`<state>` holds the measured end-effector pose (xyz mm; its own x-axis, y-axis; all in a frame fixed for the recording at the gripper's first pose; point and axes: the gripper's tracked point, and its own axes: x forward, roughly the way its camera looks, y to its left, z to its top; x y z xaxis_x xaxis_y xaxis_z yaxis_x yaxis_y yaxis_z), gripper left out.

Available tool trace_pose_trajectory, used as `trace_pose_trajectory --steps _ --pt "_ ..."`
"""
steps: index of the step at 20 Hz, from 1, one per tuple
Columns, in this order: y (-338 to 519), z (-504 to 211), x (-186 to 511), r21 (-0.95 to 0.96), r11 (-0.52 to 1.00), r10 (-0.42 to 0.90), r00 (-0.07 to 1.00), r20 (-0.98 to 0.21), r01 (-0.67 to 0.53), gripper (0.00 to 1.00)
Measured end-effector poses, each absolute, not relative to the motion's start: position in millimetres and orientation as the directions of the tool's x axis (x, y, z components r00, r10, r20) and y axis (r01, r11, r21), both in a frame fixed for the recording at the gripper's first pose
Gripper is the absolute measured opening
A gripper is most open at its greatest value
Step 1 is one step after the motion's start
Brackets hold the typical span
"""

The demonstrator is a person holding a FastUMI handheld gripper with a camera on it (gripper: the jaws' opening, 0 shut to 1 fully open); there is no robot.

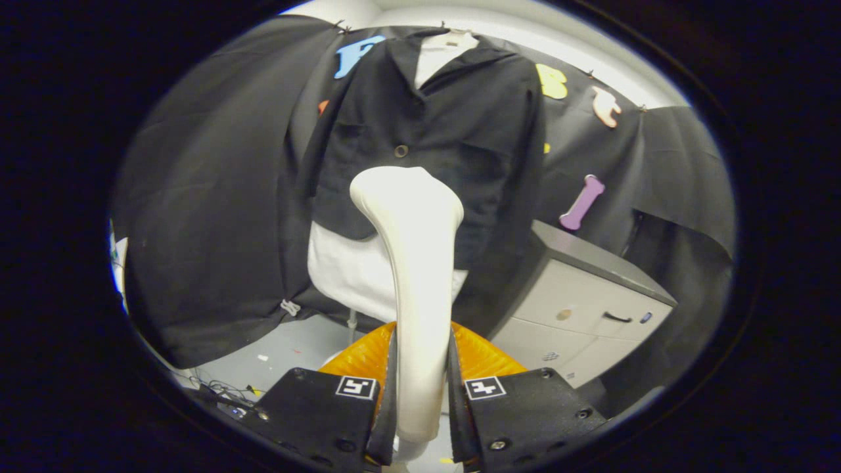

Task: Iron the clothes twice with a garment steamer, once on the left side and once on the right side.

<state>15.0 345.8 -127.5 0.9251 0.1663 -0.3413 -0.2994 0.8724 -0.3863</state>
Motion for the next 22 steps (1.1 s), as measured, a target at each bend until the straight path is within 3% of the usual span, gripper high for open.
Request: trace_pose_trajectory --steps 13,22 --pt "182 38 -72 -0.333 0.942 -0.081 0.993 -0.087 0.048 0.36" --pt "102 48 -86 -0.27 0.948 -0.19 0.98 -0.062 0.167 0.36"
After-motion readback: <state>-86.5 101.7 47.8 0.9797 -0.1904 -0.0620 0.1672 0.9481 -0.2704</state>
